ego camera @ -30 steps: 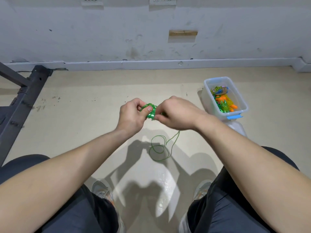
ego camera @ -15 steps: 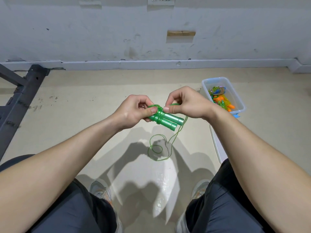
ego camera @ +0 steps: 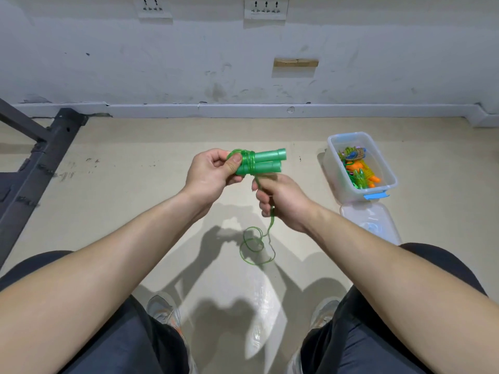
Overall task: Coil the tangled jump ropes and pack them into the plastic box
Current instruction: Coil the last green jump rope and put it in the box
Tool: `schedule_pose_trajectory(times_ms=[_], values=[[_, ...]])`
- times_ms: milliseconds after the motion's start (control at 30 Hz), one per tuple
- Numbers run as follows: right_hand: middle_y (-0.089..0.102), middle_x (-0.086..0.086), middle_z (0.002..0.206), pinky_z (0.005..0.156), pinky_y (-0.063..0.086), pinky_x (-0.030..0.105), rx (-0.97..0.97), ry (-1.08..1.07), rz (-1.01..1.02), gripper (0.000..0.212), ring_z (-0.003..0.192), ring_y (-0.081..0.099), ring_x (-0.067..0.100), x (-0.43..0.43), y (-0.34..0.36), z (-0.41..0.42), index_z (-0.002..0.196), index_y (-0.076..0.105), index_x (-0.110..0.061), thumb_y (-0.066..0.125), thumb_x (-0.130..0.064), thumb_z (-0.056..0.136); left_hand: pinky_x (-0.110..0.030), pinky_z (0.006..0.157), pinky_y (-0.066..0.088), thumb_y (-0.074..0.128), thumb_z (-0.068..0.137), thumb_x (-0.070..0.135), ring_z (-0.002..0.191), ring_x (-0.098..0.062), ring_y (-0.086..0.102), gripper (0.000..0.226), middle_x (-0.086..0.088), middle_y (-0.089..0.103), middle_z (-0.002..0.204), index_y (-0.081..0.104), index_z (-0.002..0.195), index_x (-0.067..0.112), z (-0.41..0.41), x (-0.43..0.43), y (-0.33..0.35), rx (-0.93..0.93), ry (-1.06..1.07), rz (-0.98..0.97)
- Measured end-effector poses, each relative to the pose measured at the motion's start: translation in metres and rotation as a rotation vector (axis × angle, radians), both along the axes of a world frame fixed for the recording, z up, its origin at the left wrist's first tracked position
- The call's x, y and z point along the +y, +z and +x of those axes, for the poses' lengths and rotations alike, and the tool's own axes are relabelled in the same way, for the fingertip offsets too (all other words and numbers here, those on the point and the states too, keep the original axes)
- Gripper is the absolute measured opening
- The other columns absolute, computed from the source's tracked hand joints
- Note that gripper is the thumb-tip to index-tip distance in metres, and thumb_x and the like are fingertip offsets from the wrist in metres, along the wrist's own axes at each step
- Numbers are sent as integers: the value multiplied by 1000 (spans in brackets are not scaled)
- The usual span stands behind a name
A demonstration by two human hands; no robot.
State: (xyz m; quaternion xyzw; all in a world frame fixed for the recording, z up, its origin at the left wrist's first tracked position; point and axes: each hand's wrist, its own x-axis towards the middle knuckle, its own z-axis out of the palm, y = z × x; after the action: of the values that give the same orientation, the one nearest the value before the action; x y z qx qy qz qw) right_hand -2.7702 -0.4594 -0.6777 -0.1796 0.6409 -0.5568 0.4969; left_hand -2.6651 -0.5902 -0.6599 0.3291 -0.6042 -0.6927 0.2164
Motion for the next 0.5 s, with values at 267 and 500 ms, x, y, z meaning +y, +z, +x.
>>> schedule_pose_trajectory(times_ms=[267,500], values=[[65,3,79,62,37,33,1287,207,303,19,79,58,31,-1,17,18,86,66,-21,51,-31,92,-10,60,40,72,92,22,67,-8,61,12,7,64,71,63,85,17,-2,-4,-14,-352,66,-621],[66,-9,74,65,46,29,1187,348,56,9,66,56,6,8,29,-31,86,71,-28,76,-32,80,-25,63,51,76,89,19,62,-12,66,16,-1,70,69,65,77,22,3,-10,-8,-339,-219,-605]])
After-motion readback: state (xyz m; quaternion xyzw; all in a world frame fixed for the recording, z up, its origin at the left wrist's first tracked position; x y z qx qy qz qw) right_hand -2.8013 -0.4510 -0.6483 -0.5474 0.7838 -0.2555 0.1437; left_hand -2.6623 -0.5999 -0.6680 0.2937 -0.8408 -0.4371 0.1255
